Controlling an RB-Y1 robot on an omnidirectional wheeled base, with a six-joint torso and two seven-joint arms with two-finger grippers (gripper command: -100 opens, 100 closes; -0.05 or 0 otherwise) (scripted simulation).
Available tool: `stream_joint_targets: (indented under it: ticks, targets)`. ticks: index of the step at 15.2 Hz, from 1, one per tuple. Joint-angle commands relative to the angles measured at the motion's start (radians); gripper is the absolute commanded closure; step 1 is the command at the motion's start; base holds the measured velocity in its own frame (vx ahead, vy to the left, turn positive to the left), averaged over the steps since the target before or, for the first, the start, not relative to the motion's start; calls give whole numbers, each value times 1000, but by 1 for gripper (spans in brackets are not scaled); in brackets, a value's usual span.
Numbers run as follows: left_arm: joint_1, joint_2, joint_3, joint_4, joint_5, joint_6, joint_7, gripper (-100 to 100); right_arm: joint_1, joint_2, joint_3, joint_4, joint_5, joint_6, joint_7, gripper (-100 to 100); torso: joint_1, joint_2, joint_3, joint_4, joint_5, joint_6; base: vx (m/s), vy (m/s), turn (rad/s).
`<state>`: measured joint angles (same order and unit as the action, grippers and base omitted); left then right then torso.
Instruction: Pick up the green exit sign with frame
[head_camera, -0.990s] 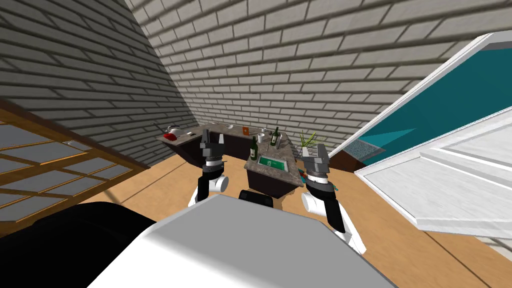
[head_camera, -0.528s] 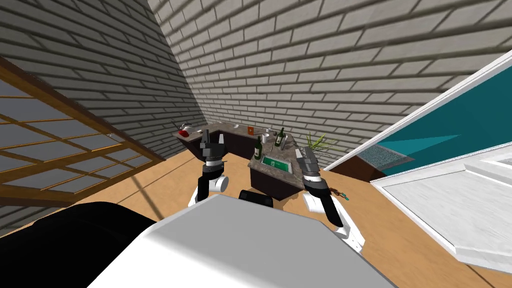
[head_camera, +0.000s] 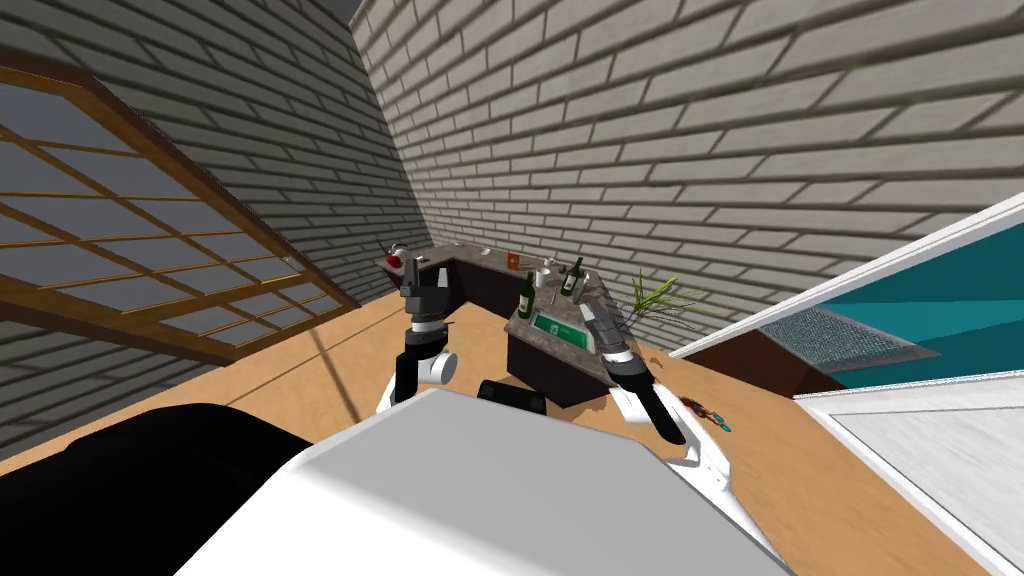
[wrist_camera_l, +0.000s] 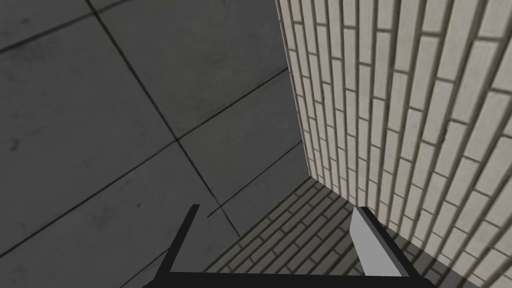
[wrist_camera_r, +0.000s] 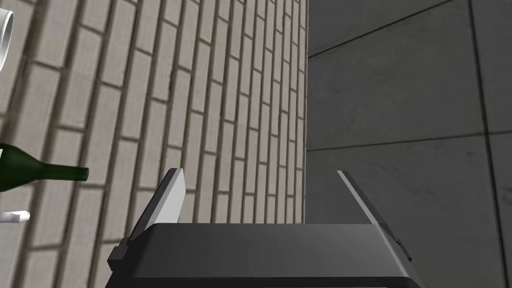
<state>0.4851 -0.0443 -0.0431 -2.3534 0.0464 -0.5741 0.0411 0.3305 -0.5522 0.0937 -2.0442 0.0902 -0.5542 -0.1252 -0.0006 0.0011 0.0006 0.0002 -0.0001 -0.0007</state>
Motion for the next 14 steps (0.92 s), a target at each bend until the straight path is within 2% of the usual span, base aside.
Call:
stream_joint_targets:
  ticks: [1,2,3,5,6,8,9,11,12,14]
  targets:
    - [0,0,0,0,0,0,0,0,-11,-50,12,28,9,-10,-5,-100,0,0,0,0,0,0,-25,4,272]
    - [0,0,0,0,0,0,0,0,-11,-55,12,28,9,-10,-5,-100,0,0,0,0,0,0,-18,-2,129]
    - [0,0,0,0,0,0,0,0,-26,-90,32,67,23,-22,-10,-100,0,0,0,0,0,1,-21,2,219]
    - [0,0,0,0,0,0,0,0,-26,-116,32,67,23,-22,-10,-100,0,0,0,0,0,0,-21,-2,171]
    - [0,0,0,0,0,0,0,0,-41,-152,53,107,37,-35,-16,-100,0,0,0,0,0,1,-20,7,257]
    - [0,0,0,0,0,0,0,0,-41,-177,53,107,37,-35,-16,-100,0,0,0,0,0,0,-20,2,184]
    - [0,0,0,0,0,0,0,0,-56,-213,75,147,53,-49,-21,-100,0,0,0,0,0,1,-21,5,292]
    - [0,0,0,0,0,0,0,0,-56,-240,75,147,53,-49,-21,-100,0,0,0,0,0,0,-17,-1,171]
    - [0,0,0,0,0,0,0,0,-71,-273,98,188,68,-63,-27,-100,0,0,0,0,0,1,-18,7,210]
    - [0,0,0,0,0,0,0,0,-71,-303,98,188,68,-63,-27,-100,0,0,0,0,0,0,-16,3,192]
